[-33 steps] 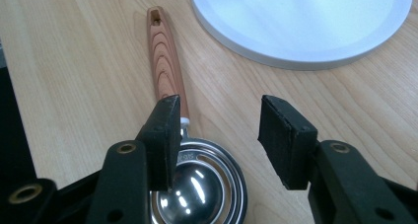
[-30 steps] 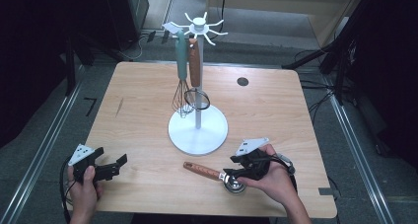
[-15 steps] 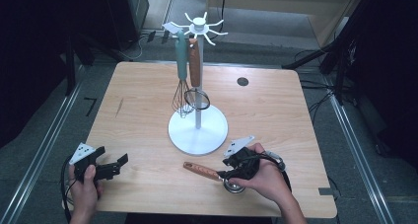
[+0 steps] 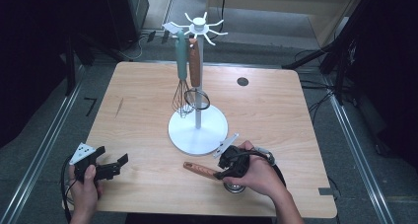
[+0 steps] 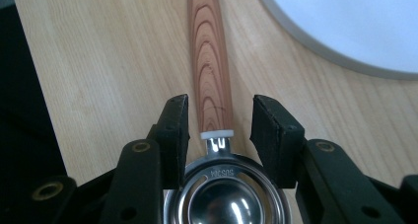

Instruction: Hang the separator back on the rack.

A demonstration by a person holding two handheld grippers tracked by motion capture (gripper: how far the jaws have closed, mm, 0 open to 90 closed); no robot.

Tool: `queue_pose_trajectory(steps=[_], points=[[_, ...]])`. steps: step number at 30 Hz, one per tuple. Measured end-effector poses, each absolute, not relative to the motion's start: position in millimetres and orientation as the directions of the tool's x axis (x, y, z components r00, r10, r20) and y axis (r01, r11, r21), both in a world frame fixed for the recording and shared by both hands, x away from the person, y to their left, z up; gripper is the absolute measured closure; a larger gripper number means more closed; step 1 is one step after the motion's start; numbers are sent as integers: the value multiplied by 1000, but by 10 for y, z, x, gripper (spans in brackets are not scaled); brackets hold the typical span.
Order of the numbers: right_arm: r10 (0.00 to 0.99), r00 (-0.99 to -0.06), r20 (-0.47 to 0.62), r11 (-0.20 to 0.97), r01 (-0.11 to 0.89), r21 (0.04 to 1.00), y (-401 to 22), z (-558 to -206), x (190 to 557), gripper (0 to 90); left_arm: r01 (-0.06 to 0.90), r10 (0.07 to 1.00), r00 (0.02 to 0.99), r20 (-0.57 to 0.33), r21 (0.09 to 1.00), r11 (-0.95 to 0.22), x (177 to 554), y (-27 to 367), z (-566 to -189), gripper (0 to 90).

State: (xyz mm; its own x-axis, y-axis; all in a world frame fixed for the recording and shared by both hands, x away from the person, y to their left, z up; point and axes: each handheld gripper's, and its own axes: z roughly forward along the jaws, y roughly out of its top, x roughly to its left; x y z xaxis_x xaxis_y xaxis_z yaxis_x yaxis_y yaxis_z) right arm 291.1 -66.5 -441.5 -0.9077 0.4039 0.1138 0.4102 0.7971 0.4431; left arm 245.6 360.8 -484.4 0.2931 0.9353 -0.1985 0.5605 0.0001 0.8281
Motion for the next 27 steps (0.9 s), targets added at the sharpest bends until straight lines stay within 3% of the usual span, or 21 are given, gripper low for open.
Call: queue_pose_trajectory(steps=[13,27], points=[[393,-915,87,862,400,312,-485,-4510,2962,644,559,935,296,-196,829,-3,2455,3603,-4843,0],[352,-936,15,909,345,232,-314,-4602,2898,675,559,934,300,-193,829,-9,2455,3599,-4843,0]])
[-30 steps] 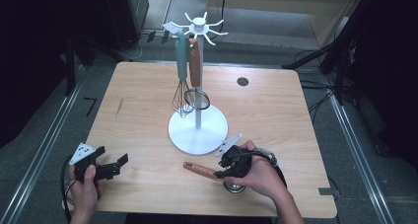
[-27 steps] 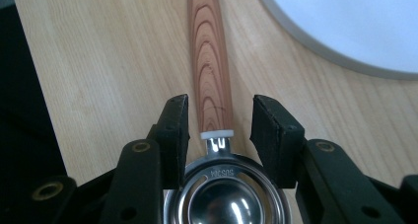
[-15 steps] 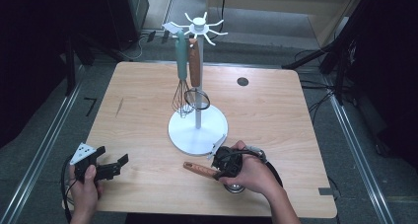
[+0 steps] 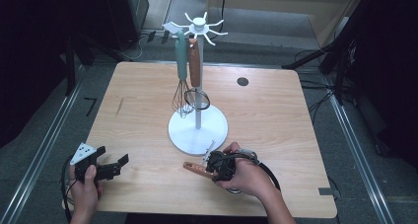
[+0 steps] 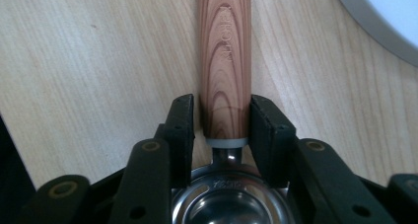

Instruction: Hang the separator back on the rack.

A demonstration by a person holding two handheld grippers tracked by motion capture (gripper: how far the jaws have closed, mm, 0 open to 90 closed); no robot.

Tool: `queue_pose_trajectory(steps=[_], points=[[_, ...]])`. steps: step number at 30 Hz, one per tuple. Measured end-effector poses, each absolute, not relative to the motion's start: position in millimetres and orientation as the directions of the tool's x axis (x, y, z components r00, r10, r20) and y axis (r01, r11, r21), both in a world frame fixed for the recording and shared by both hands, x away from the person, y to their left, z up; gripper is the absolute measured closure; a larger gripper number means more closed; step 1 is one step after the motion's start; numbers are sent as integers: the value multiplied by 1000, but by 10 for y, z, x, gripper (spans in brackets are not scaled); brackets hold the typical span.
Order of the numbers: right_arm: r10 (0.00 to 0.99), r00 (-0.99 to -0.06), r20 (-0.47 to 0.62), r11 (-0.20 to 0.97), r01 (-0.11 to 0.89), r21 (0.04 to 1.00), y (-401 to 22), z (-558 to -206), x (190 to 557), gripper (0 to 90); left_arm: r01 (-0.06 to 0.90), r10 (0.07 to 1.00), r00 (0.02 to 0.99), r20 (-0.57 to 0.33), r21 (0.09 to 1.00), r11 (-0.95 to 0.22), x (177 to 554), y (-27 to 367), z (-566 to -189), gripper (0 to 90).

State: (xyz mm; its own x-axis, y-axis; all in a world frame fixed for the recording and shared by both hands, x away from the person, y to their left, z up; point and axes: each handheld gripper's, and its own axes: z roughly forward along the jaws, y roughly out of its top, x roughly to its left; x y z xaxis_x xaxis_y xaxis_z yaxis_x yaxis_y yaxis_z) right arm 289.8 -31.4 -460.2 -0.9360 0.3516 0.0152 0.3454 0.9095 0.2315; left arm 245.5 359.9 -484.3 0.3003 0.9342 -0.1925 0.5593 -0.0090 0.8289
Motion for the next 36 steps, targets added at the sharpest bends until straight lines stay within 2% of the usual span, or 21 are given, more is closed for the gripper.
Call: queue_pose_trajectory(steps=[5,19,26,30,36], points=[[352,-936,13,909,345,235,-316,-4602,2914,705,559,934,302,-192,829,-10,2454,3598,-4843,0],[367,-929,34,888,361,283,-394,-4581,2895,710,558,934,302,-193,830,-9,2455,3599,-4843,0],[395,-917,56,847,387,364,-512,-4512,2907,711,559,933,302,-194,829,-9,2455,3599,-4842,0],[435,-899,59,793,413,448,-603,-4456,2942,711,559,933,302,-196,829,-7,2456,3603,-4843,0],[484,-872,70,742,451,496,-678,-4432,2971,711,559,932,303,-198,829,-5,2455,3606,-4843,0]])
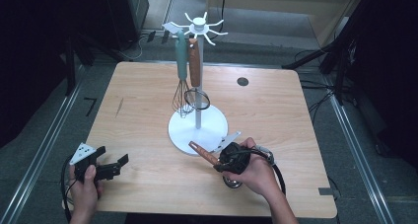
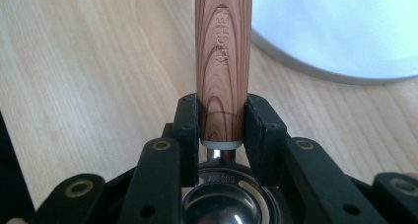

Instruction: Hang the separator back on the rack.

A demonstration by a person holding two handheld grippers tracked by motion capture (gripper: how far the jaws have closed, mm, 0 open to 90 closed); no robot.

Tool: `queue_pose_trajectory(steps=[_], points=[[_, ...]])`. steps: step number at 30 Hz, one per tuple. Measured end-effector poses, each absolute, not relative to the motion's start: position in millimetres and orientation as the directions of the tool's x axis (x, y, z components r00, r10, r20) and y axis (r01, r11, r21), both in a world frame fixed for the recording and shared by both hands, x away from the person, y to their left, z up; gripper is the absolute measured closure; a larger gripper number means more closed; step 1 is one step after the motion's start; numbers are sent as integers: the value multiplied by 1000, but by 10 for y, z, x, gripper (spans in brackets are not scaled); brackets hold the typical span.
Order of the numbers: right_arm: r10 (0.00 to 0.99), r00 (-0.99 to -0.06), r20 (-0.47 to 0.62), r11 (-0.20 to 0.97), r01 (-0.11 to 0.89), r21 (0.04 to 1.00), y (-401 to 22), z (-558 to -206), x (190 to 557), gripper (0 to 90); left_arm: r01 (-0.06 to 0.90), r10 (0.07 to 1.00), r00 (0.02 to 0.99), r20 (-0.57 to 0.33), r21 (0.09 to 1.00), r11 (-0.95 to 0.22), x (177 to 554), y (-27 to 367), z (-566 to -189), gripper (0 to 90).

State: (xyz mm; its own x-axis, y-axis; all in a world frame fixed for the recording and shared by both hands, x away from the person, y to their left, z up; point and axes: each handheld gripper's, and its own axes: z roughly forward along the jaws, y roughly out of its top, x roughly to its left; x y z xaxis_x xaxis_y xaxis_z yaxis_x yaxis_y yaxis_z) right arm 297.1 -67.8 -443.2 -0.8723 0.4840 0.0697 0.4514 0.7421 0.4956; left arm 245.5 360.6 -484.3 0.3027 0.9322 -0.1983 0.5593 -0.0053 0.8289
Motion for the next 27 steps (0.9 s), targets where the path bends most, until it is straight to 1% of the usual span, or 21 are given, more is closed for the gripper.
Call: queue_pose_trajectory(steps=[2,4,6,11,14,17,18,19,20,22,27], points=[[505,-859,83,711,469,524,-730,-4431,2991,711,559,932,303,-199,829,-5,2455,3607,-4843,0],[508,-857,90,704,473,530,-745,-4433,2995,711,559,932,303,-199,829,-5,2455,3606,-4843,0],[534,-839,101,673,494,550,-782,-4429,3003,712,560,932,304,-200,828,-5,2455,3608,-4843,0],[573,-814,101,620,510,596,-858,-4427,3024,711,561,930,306,-202,828,-4,2456,3612,-4842,0],[622,-778,90,561,522,642,-929,-4434,3057,711,559,930,305,-205,829,-1,2455,3612,-4843,0],[664,-739,115,480,540,691,-1038,-4448,3079,711,559,930,306,-205,829,-1,2455,3612,-4843,0],[664,-739,115,480,540,691,-1038,-4448,3079,711,559,930,306,-204,829,-2,2455,3613,-4843,0],[677,-726,123,442,534,721,-1086,-4450,3085,711,560,930,306,-205,829,-2,2455,3612,-4843,0],[677,-726,123,442,534,721,-1086,-4450,3085,711,560,930,306,-204,829,-3,2455,3612,-4842,0],[685,-719,121,400,510,761,-1130,-4422,3071,711,560,930,306,-204,829,-2,2456,3612,-4843,0],[698,-706,120,352,484,801,-1150,-4380,3044,711,560,930,306,-204,829,-3,2455,3611,-4842,0]])
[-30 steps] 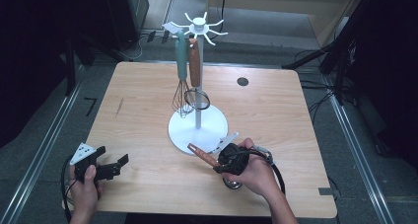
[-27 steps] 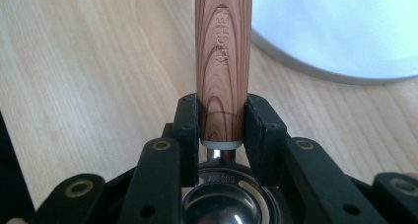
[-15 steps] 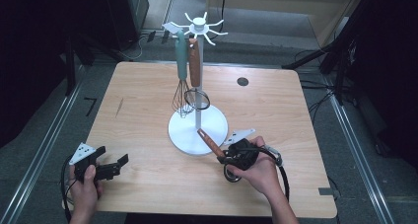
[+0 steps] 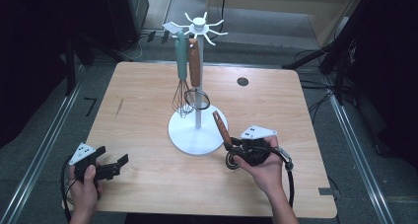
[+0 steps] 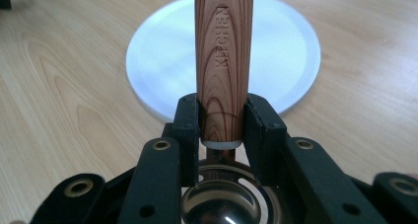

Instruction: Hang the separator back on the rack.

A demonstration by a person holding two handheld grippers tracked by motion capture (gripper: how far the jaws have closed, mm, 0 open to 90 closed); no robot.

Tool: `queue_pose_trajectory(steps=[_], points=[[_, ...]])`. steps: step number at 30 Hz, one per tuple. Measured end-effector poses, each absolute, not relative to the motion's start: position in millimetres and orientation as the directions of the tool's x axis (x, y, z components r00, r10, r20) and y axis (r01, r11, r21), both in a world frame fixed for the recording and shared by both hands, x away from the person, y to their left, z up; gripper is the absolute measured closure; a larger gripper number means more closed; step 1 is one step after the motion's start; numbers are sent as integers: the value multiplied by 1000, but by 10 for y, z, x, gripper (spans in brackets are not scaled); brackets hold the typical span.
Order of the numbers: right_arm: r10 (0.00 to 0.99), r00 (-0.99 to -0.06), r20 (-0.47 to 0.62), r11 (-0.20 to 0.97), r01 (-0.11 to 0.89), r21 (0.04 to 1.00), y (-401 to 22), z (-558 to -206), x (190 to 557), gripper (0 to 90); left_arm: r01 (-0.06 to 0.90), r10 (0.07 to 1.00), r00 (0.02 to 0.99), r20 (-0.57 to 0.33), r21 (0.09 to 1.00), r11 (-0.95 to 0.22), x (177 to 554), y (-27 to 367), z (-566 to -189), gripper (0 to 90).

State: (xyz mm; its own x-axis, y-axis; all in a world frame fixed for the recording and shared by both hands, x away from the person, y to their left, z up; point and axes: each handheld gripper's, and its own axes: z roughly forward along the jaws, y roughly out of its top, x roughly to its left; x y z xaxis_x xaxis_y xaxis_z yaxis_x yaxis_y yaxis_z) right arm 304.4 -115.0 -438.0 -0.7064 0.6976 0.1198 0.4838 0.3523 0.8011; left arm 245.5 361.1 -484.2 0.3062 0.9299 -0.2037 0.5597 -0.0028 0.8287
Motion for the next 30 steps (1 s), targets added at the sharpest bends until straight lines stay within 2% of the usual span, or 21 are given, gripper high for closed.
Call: queue_pose_trajectory(steps=[20,30], points=[[737,-661,140,195,407,893,-1218,-4185,2958,710,555,932,302,-200,832,-1,2453,3610,-4842,0],[745,-654,133,158,366,917,-1210,-4088,2910,710,553,932,298,-204,833,6,2453,3614,-4844,0]])
